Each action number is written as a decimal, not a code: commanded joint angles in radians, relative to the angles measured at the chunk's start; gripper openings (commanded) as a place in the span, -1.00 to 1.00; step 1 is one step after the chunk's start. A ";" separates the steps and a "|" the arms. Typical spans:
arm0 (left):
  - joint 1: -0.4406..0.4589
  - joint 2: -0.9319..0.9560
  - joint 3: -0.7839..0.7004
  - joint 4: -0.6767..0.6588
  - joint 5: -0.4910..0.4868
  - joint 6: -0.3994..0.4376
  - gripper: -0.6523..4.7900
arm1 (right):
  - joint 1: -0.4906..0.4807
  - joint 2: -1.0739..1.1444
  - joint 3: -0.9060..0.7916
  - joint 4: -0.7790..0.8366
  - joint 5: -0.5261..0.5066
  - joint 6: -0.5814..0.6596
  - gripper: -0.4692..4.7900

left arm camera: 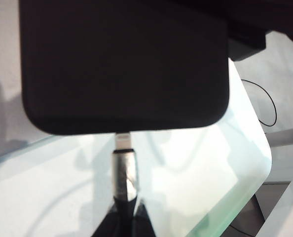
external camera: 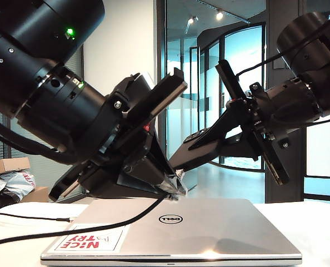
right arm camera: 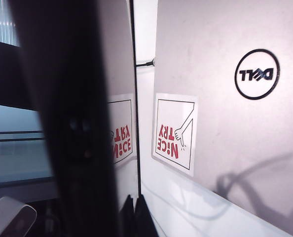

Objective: Pick up the charging cable and the phone, plug the charging cable into the charging port on the phone, and finally place them back on the table.

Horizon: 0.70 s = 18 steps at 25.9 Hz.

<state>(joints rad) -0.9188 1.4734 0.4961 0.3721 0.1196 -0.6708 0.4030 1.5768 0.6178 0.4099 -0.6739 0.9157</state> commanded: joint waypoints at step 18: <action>0.002 -0.003 0.002 0.011 -0.004 0.001 -0.78 | 0.020 -0.010 0.005 0.037 0.027 -0.034 -0.84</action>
<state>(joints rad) -0.9188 1.4734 0.4961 0.3672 0.1196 -0.6708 0.4217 1.5768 0.6178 0.4118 -0.6399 0.8894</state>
